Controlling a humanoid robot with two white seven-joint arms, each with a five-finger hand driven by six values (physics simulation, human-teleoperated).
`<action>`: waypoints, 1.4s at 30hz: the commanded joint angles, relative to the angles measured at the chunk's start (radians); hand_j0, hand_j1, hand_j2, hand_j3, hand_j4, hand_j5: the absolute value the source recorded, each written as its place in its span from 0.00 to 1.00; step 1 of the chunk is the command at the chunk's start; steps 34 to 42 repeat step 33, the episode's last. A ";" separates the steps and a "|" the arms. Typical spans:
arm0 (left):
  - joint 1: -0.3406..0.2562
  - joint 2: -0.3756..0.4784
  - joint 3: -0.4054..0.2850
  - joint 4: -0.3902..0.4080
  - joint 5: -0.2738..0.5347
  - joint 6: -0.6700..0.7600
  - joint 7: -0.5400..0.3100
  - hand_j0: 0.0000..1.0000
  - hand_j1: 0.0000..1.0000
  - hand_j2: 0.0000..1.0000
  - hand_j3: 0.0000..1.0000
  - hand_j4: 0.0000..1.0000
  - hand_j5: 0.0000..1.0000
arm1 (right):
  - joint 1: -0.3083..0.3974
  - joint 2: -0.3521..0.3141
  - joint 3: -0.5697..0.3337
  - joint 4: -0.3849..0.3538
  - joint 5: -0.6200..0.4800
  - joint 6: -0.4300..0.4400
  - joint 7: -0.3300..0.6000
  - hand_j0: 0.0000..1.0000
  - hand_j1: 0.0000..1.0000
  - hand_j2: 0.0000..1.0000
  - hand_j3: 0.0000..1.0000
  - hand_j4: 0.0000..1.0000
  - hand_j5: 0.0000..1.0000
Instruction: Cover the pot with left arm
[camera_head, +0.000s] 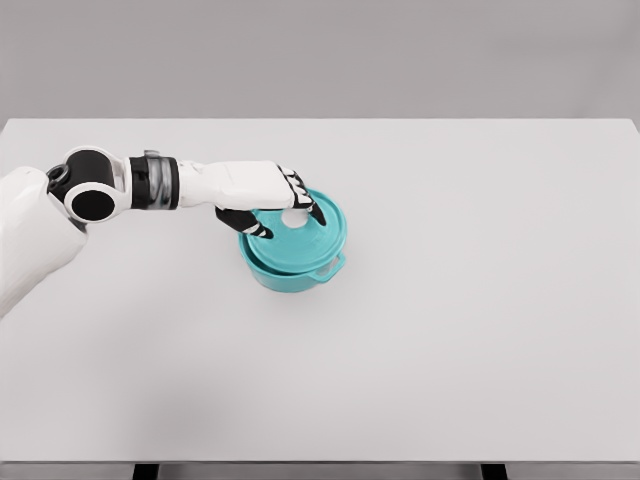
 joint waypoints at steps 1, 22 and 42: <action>0.000 0.002 0.002 -0.002 0.006 0.003 0.000 0.80 0.80 0.80 0.80 0.80 0.80 | 0.000 0.000 0.000 0.000 0.000 0.000 0.000 1.00 1.00 1.00 1.00 1.00 1.00; 0.162 0.318 0.321 -0.238 0.067 0.003 0.000 1.00 1.00 1.00 1.00 1.00 1.00 | 0.000 0.000 0.000 0.000 -0.001 0.000 0.000 1.00 1.00 1.00 1.00 1.00 1.00; 0.325 0.305 0.490 -0.195 0.055 0.003 0.000 1.00 1.00 1.00 1.00 1.00 1.00 | 0.000 0.000 0.000 0.000 0.000 0.000 0.000 1.00 1.00 1.00 1.00 1.00 1.00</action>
